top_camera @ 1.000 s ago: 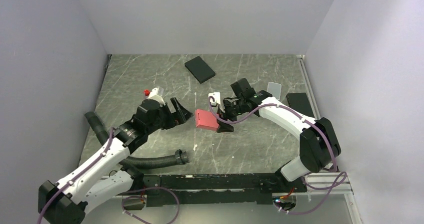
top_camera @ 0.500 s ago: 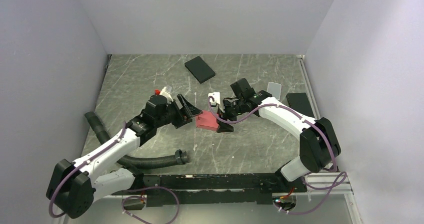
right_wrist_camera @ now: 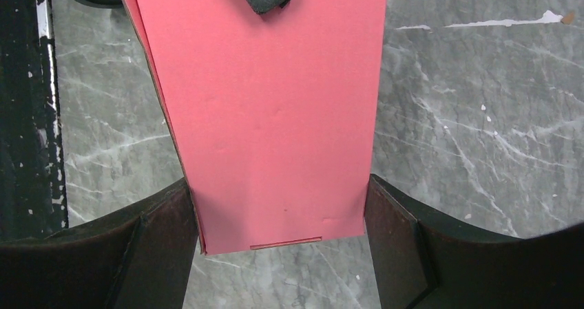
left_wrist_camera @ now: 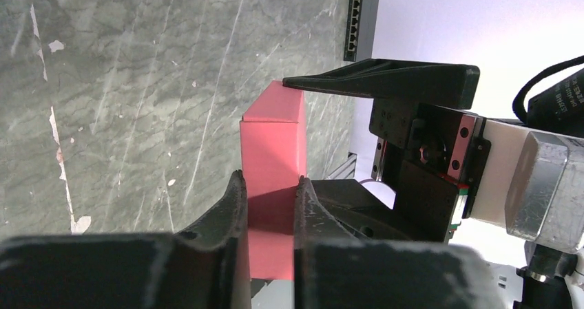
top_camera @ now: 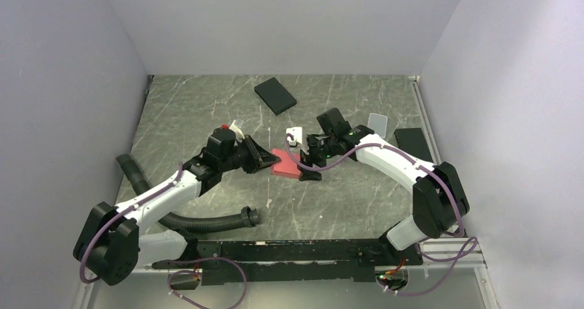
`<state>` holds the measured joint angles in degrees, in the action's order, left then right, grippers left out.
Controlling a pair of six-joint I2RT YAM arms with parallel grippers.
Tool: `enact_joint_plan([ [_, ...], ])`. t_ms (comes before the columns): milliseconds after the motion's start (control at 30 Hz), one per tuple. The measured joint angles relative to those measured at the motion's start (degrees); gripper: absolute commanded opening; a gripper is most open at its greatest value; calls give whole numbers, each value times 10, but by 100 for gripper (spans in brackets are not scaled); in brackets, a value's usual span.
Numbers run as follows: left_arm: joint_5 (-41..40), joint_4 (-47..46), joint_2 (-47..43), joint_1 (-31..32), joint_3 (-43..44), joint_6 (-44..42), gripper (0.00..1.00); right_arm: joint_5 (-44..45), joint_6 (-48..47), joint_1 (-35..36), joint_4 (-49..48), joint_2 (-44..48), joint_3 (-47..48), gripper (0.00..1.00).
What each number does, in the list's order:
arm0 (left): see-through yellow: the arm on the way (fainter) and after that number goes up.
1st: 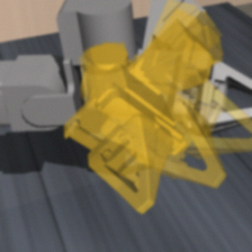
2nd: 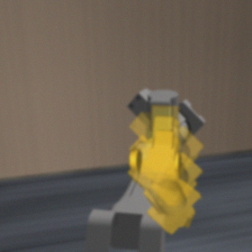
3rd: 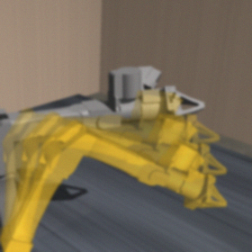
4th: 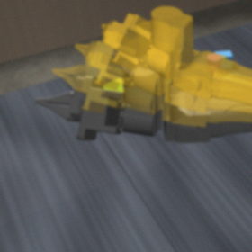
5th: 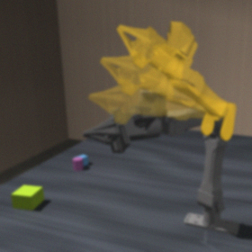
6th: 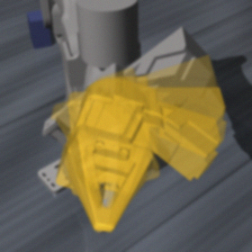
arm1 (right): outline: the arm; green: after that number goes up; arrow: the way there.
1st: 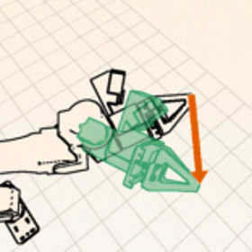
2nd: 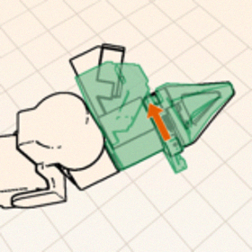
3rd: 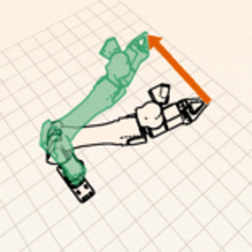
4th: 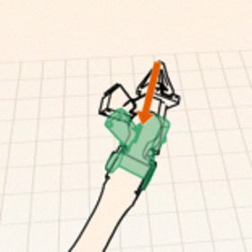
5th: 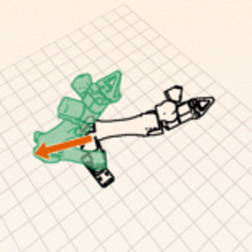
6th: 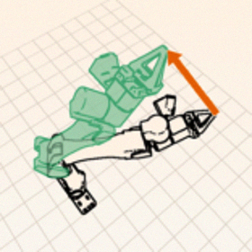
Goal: Fold the paper box
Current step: Place the paper box at the center of the board.
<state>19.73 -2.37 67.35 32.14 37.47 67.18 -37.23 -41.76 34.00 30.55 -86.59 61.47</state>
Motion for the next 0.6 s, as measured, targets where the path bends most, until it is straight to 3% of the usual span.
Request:
enact_joint_plan([
  [467, 19, -12, 9, -13, -1, -7, 0, 5, 7, 1, -4, 0, 0, 99],
  [600, 22, -12, 9, -17, -9, -12, 0, 1, 9, 0, -3, 0, 0, 100],
])
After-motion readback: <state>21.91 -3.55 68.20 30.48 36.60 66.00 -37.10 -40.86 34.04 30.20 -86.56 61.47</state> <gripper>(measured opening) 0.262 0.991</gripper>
